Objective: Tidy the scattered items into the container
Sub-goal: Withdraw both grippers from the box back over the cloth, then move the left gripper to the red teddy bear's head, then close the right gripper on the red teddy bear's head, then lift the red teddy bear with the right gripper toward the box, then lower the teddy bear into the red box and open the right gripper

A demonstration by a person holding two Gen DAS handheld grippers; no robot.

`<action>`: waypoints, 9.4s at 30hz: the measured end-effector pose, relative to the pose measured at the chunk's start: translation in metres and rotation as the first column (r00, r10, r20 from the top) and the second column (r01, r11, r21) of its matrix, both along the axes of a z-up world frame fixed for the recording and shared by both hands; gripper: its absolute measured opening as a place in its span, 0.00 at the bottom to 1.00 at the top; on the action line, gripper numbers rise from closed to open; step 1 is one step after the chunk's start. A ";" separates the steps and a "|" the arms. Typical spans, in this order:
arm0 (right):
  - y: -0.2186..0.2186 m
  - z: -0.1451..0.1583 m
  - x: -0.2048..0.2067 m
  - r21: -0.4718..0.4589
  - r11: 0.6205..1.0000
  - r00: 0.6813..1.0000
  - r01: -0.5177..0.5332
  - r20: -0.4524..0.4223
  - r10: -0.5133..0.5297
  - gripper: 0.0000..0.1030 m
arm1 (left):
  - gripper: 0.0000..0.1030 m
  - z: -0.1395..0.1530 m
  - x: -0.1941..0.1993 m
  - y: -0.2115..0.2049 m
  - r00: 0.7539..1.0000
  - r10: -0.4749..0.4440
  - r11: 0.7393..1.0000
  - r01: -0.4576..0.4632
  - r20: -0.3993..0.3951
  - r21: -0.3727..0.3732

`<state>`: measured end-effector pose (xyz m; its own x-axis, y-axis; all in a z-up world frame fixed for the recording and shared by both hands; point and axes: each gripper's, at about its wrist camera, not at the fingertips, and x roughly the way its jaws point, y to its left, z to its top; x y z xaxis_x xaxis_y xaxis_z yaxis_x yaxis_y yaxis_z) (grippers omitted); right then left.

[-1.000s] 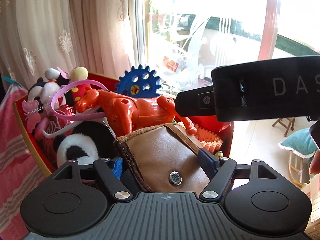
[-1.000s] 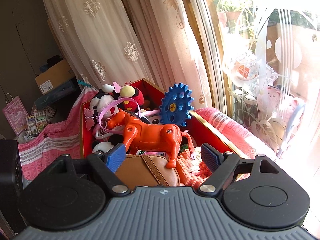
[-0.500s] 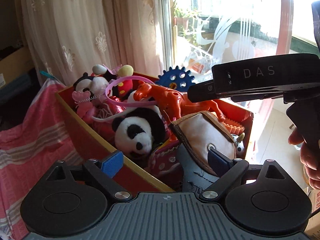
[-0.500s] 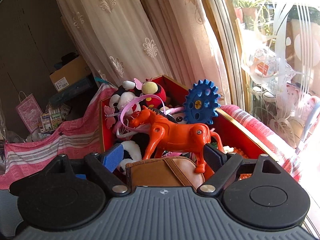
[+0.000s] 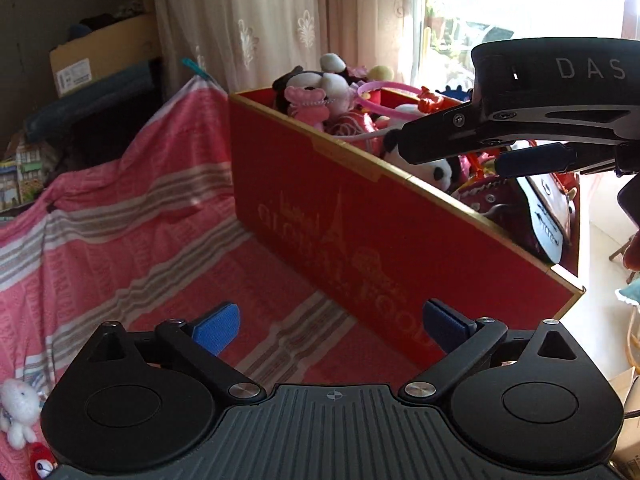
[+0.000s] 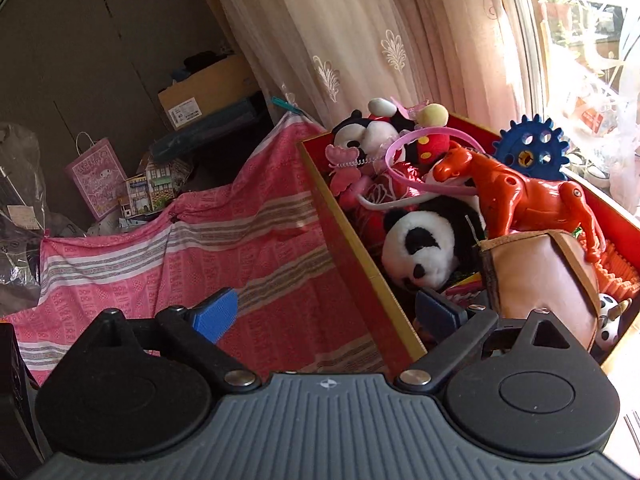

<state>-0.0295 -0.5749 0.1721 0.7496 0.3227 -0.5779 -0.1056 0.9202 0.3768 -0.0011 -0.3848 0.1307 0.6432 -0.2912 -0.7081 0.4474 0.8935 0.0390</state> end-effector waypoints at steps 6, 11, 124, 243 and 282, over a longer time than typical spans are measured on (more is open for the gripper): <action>0.093 -0.008 0.006 -0.028 0.993 0.993 -0.114 -0.045 0.113 0.94 | 1.00 -0.017 0.005 0.107 0.977 0.187 0.978 -0.195 -0.100 -0.073; 0.171 -0.013 0.016 -0.046 0.974 0.974 -0.220 -0.064 0.217 0.94 | 1.00 -0.032 0.007 0.200 0.901 0.415 0.906 -0.422 -0.127 -0.027; 0.372 -0.197 0.060 0.048 0.834 0.692 -0.549 -0.534 0.486 0.45 | 0.61 -0.148 0.007 0.347 0.858 0.360 0.908 -0.413 -0.366 -0.076; 0.085 -0.011 0.040 0.041 0.984 0.984 -0.176 0.014 0.175 0.52 | 0.23 0.013 0.039 0.033 0.989 -0.133 0.977 0.118 -0.071 -0.177; -0.123 0.002 0.102 0.109 0.994 0.995 -0.004 0.103 -0.007 0.83 | 0.93 0.062 0.090 -0.137 0.979 -0.199 0.980 0.200 0.041 -0.010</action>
<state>0.0727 -0.6980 0.1744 0.8039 0.3786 -0.4587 -0.1480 0.8743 0.4622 0.0889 -0.5218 0.1930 0.5989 -0.4260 -0.6781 0.6151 0.7869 0.0489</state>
